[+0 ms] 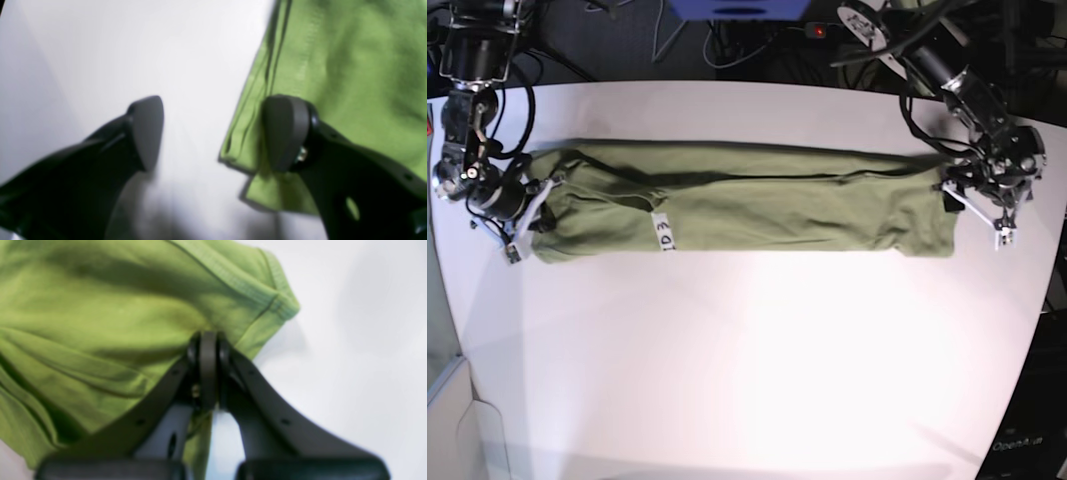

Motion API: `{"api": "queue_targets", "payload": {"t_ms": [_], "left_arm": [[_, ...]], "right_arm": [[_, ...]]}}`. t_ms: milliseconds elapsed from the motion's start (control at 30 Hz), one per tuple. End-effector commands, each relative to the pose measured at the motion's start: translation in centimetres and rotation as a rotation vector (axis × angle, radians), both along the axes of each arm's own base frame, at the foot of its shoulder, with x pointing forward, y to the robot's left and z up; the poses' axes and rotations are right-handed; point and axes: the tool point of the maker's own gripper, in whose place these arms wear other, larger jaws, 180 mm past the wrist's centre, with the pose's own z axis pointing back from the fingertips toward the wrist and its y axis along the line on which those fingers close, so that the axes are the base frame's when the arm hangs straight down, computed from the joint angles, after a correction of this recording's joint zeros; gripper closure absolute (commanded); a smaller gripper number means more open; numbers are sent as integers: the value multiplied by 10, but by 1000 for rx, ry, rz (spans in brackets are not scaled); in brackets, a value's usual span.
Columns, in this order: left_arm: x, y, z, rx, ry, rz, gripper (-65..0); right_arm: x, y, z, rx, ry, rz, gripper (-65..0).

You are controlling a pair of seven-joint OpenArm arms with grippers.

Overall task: Fold the T-shirt properly
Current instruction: 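Adjust the left gripper's grip on the strip end and flatten it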

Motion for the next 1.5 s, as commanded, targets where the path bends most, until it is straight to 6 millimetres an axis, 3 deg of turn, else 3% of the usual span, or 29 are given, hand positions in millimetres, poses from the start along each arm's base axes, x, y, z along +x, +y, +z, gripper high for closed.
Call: {"api": "queue_targets", "payload": {"t_ms": [0,167,600,967,1133,1333,1467], "left_arm": [[-2,-1,-1,4,30,-8,-453],[-2,0,0,6,27,-6,-453],[-3,21,50,85,-24,41,-453],[22,2,36,-9,-34,17,-453],[24,-3,30,-28,-30,12,-454],[24,-14,6,-98,20,-4,-453],[31,-18,5,-102,-19,-10,-453]], "right_arm": [[-31,-7,-25,-87,156,35,-4],[-36,-3,-33,-145,182,56,-4],[-34,5,-35,-157,183,66,-4],[-35,4,-37,-162,188,67,-4],[-35,4,-37,-162,188,67,-4],[-35,4,-37,-162,188,67,-4],[-35,4,-37,-162,188,67,-4]]}}
